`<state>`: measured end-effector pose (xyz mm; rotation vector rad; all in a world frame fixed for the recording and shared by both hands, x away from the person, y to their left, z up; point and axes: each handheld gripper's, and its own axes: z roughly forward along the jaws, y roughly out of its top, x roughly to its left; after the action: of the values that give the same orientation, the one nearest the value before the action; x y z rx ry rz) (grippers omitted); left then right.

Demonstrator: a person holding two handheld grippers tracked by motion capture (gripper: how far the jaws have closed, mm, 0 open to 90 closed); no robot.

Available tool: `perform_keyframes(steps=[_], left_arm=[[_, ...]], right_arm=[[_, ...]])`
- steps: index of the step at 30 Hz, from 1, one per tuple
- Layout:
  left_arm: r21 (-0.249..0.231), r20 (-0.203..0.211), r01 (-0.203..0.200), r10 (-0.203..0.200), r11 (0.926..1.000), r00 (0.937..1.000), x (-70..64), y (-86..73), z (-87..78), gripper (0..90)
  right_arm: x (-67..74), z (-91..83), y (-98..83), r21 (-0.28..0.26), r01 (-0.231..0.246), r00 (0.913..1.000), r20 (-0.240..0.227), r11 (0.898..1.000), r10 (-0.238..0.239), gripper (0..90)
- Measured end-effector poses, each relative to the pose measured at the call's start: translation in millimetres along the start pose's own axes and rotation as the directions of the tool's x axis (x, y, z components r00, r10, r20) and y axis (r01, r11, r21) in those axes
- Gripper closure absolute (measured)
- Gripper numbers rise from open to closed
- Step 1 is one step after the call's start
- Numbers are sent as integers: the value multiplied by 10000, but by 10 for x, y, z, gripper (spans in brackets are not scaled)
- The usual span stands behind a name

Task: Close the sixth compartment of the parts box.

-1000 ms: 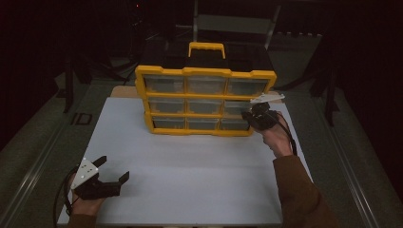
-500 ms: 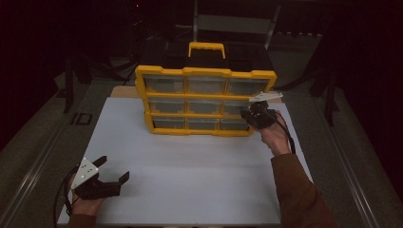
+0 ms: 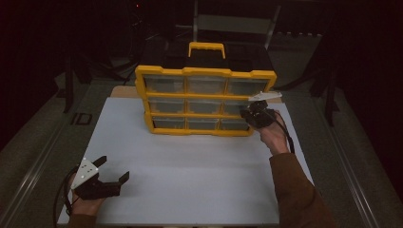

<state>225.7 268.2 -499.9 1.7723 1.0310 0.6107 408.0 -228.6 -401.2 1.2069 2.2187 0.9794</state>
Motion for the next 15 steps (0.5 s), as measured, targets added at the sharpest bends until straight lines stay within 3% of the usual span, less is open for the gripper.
perform_keyframes(steps=[15], left_arm=[[-15, -8, -14, 14, 10000, 10000, 2, 1, -4, 0]], right_arm=[[11, 13, -5, -9, 47, 10000, 61, 10000, -47, 899]])
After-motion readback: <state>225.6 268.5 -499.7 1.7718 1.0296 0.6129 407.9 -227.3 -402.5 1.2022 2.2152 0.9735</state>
